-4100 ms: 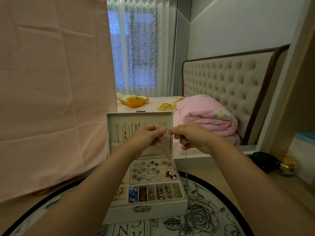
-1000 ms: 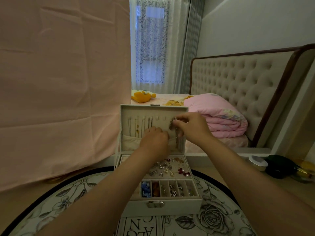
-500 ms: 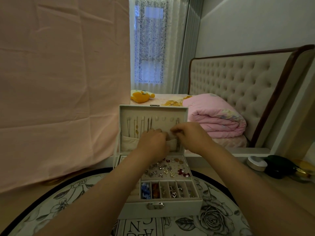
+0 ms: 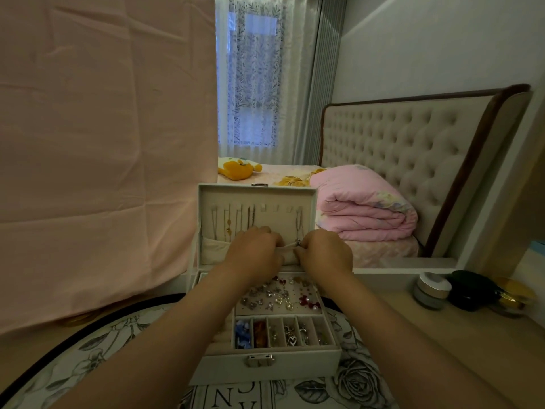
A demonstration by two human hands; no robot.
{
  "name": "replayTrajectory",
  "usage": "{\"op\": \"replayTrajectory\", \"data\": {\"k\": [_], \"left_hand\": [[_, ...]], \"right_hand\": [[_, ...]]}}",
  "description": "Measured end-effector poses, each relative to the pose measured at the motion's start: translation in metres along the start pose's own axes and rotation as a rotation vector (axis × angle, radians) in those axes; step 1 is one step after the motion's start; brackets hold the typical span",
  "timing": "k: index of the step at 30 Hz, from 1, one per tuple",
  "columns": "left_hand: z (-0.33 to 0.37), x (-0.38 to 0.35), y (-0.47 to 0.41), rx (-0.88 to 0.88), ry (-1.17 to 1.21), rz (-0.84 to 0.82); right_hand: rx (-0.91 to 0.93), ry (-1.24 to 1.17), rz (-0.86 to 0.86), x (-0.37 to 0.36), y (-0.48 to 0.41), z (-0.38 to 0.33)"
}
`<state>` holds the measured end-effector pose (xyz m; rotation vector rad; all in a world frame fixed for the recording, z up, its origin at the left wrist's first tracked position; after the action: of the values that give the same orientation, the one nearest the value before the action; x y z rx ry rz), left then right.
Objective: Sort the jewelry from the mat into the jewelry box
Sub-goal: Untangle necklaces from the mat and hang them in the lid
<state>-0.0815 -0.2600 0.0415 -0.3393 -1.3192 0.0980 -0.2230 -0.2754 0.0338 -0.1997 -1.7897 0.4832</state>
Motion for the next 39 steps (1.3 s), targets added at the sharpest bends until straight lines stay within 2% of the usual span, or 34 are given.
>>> {"op": "replayTrajectory", "data": {"k": [6,8,11,13,17,22,27,31,34,36,39], "left_hand": [[-0.003,-0.003,0.003,-0.027,0.024,0.044],[-0.004,-0.003,0.004,-0.033,0.031,0.055],[-0.006,-0.003,0.005,-0.037,0.029,0.049],[-0.006,-0.003,0.005,-0.042,0.023,0.038],[-0.007,-0.002,0.004,-0.05,0.022,0.028],[-0.005,-0.002,0.002,-0.03,0.03,0.042],[-0.002,-0.004,0.001,-0.016,0.019,0.039],[-0.003,-0.005,0.001,-0.02,0.011,0.033],[-0.001,-0.006,0.002,-0.028,0.025,0.038],[-0.001,-0.006,0.002,-0.028,0.032,0.052],[-0.003,-0.007,0.002,-0.025,0.03,0.06]], "right_hand": [[0.128,-0.358,0.183,0.031,-0.017,-0.002],[0.213,-0.32,0.154,0.033,-0.024,-0.007],[0.347,-0.085,0.093,0.026,-0.024,-0.015],[0.372,-0.068,0.129,0.024,-0.022,-0.013],[0.376,-0.08,0.266,0.029,-0.01,-0.007],[0.153,0.158,0.025,0.005,-0.002,0.003],[0.174,0.058,0.048,-0.004,-0.002,0.003],[0.19,-0.145,0.24,0.019,-0.001,0.002],[0.228,-0.208,0.35,0.033,-0.009,-0.003],[0.298,-0.154,0.287,0.03,-0.014,-0.011],[0.408,0.008,0.048,0.014,-0.015,-0.017]]}}
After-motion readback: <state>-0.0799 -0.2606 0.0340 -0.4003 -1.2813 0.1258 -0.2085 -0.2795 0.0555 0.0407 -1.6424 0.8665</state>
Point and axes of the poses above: each hand's wrist, its own y-axis away from the middle knuckle, its own x-axis out of the back of the hand, z = x × y, the point moved 5 cm from there along -y, towards the middle knuckle, and after that the axes turned 9 degrees about x, right-handed, at the moved point
